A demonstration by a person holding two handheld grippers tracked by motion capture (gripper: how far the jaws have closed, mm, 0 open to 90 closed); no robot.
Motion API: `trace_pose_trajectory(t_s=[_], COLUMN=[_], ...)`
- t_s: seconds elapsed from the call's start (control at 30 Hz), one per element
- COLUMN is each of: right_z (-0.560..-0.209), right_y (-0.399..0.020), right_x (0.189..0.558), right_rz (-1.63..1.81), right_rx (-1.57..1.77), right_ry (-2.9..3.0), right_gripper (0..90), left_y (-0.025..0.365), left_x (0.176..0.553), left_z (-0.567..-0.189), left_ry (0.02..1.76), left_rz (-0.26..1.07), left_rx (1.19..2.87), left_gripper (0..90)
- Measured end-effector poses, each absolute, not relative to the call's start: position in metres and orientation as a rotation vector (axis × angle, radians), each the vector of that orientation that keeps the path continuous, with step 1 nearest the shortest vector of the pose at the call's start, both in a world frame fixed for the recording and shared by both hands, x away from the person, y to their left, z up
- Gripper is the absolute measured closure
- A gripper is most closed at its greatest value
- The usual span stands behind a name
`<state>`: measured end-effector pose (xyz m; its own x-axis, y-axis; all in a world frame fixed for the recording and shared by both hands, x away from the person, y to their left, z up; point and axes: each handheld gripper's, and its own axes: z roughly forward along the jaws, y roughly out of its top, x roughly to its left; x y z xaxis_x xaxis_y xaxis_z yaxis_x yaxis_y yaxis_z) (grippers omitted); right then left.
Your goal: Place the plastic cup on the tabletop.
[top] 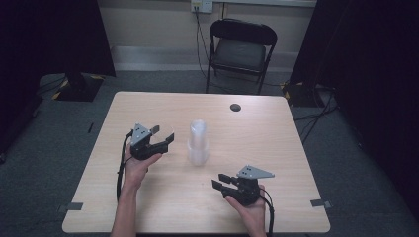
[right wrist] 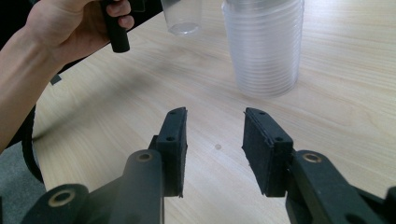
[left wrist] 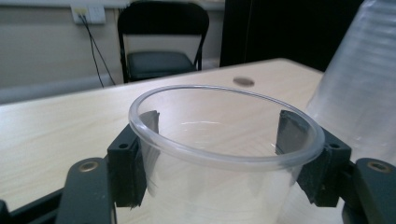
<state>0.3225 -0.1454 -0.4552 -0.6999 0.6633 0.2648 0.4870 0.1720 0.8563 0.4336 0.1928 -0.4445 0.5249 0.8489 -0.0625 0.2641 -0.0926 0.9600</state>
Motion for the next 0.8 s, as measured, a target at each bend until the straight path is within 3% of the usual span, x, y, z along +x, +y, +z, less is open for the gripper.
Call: trace_pose_trajectory(t_s=[0.33,0.8], right_z=[-0.456,-0.459], right_y=[-0.145,-0.145], right_x=[0.324,0.326], right_rz=[1.552,1.548], right_rx=[1.128,1.134], right_ry=[2.28,2.289], right_gripper=[60.1,59.5], left_y=[0.199,0.203], left_x=[0.454,0.482], left_z=[-0.44,-0.464], left_ry=[0.967,1.031], left_rz=[0.684,0.634], left_rx=[1.572,1.633], left_gripper=[30.5,28.6])
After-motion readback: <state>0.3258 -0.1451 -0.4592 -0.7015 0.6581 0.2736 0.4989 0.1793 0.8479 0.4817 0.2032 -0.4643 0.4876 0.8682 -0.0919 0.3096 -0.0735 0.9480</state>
